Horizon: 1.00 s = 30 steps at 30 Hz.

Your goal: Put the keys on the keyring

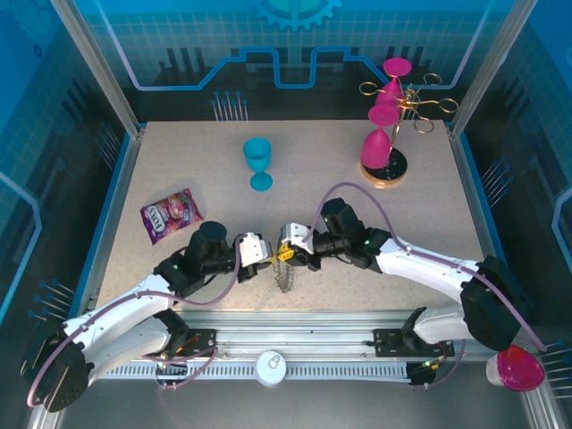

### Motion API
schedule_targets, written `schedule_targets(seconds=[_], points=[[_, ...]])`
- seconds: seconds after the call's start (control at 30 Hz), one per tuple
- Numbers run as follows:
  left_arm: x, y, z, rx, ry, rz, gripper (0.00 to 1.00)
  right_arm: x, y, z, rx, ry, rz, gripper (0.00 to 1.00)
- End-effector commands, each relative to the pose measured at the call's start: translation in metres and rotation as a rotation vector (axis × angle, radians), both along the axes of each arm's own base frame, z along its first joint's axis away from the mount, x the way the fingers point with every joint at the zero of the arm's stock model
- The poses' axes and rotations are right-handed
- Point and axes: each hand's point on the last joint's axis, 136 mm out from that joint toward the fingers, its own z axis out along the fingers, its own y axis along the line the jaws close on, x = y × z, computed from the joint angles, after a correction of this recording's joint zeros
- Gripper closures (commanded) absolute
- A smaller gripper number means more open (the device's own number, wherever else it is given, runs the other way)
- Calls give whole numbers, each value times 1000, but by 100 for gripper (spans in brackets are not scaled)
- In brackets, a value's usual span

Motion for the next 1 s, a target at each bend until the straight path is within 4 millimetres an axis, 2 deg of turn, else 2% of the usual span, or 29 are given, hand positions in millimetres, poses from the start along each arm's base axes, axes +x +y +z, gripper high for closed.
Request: schedule_targets(seconds=[0.0, 0.23, 0.37, 0.77, 0.97], points=[[-9, -13, 33, -118, -62, -81, 100, -1, 8, 18, 85, -29, 36, 86], [-5, -11, 27, -91, -70, -64, 100, 3, -4, 18, 86, -56, -4, 76], [-2, -11, 24, -79, -72, -56, 100, -2, -12, 15, 78, -128, 12, 74], [-3, -11, 20, -64, -64, -62, 100, 6, -3, 29, 188, -156, -12, 71], [-3, -12, 21, -66, -65, -67, 100, 3, -5, 25, 175, -137, -1, 74]])
